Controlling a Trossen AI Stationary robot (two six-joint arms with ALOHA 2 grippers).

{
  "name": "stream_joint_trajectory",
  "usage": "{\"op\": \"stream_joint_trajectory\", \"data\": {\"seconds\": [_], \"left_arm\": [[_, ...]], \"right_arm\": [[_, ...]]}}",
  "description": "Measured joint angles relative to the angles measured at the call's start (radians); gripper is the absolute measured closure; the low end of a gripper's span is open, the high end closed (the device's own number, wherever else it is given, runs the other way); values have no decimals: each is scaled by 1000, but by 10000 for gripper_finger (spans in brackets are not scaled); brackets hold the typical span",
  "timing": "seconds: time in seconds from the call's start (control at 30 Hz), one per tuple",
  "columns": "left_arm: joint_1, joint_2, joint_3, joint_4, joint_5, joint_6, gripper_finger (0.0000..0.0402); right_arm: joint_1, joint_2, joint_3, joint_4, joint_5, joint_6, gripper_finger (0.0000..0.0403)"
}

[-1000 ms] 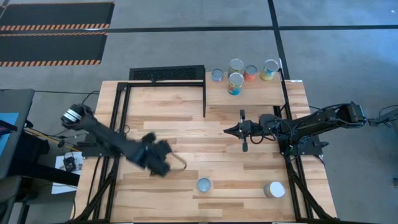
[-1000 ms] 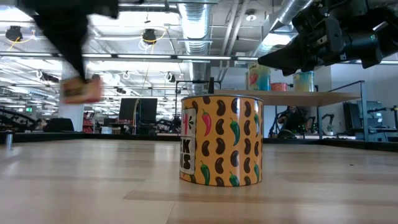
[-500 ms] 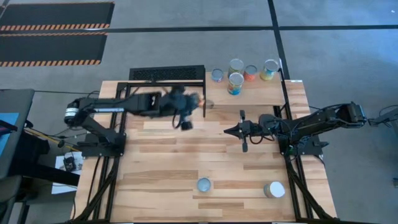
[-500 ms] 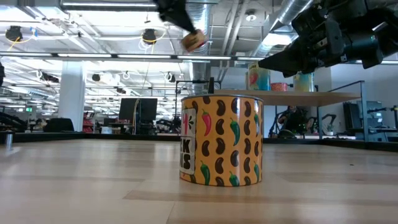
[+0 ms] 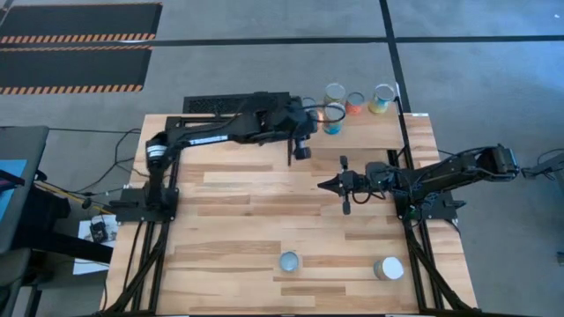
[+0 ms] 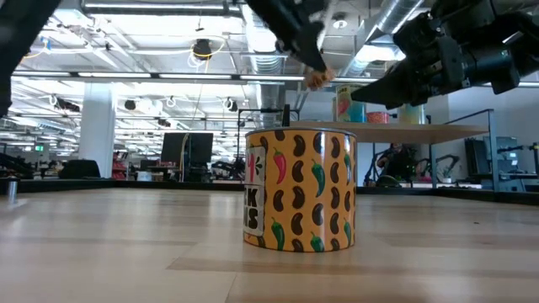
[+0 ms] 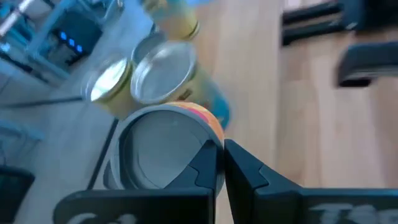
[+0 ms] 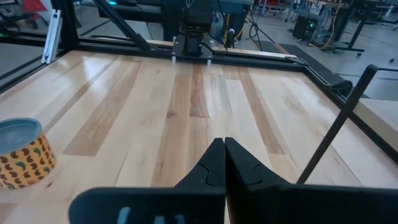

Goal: Pick and place cans onto a shelf
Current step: Put the canned pineapples on the shelf

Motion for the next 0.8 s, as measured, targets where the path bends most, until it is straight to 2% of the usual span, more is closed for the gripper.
{"op": "stream_joint_trajectory", "data": {"seconds": [0.17, 0.33, 0.53, 0.8], "left_arm": [[37, 92, 79, -64, 1, -41, 401], [56, 133, 94, -109, 13, -52, 401], [63, 139, 93, -121, 20, -65, 401], [63, 139, 85, -146, 77, -71, 389]], "right_arm": [[0, 0, 0, -7, 0, 0, 393], [0, 0, 0, -14, 1, -5, 394], [0, 0, 0, -15, 1, -7, 393], [0, 0, 0, -16, 1, -7, 393]]}}
